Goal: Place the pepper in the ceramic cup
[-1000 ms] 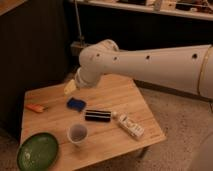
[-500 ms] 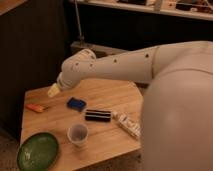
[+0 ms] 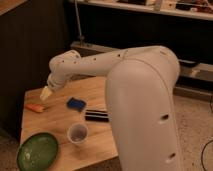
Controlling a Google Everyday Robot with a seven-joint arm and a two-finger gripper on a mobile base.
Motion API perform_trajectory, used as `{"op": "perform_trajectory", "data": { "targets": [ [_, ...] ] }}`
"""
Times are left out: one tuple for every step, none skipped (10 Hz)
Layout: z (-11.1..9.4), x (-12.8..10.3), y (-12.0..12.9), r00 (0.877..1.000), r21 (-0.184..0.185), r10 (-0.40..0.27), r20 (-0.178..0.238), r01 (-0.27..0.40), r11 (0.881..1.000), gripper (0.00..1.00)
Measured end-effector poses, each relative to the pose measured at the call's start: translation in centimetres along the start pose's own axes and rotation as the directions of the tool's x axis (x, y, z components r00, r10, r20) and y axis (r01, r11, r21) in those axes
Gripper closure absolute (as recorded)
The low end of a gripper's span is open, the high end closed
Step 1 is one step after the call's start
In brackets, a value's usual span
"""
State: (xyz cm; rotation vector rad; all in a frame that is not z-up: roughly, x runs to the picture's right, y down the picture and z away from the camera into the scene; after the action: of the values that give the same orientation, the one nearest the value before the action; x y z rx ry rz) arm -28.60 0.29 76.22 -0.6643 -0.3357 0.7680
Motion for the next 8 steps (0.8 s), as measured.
{"op": "perform_trajectory", "data": {
  "targets": [
    [1.0, -0.5, -0.1, 1.0, -0.027, -0.006, -0.004, 0.006, 1.0, 0.2],
    [2.4, -1.3, 0.2, 1.0, -0.058, -0.022, -0.009, 0.021, 0.998, 0.2],
    [3.5, -2.0, 0.6, 0.999, -0.083, -0.033, -0.009, 0.032, 0.996, 0.2],
    [4.4, -2.7, 1.0, 0.999, -0.115, -0.039, -0.002, 0.038, 0.993, 0.2],
    [5.4, -2.9, 1.1, 0.999, -0.145, -0.036, 0.003, 0.036, 0.989, 0.2],
    [6.2, -3.2, 1.2, 1.0, -0.171, -0.03, 0.01, 0.031, 0.985, 0.2],
    [7.3, -3.5, 1.6, 1.0, -0.197, -0.028, 0.014, 0.03, 0.98, 0.2],
    [8.4, -3.8, 2.1, 0.999, -0.218, -0.03, 0.015, 0.033, 0.975, 0.2]
  ]
}}
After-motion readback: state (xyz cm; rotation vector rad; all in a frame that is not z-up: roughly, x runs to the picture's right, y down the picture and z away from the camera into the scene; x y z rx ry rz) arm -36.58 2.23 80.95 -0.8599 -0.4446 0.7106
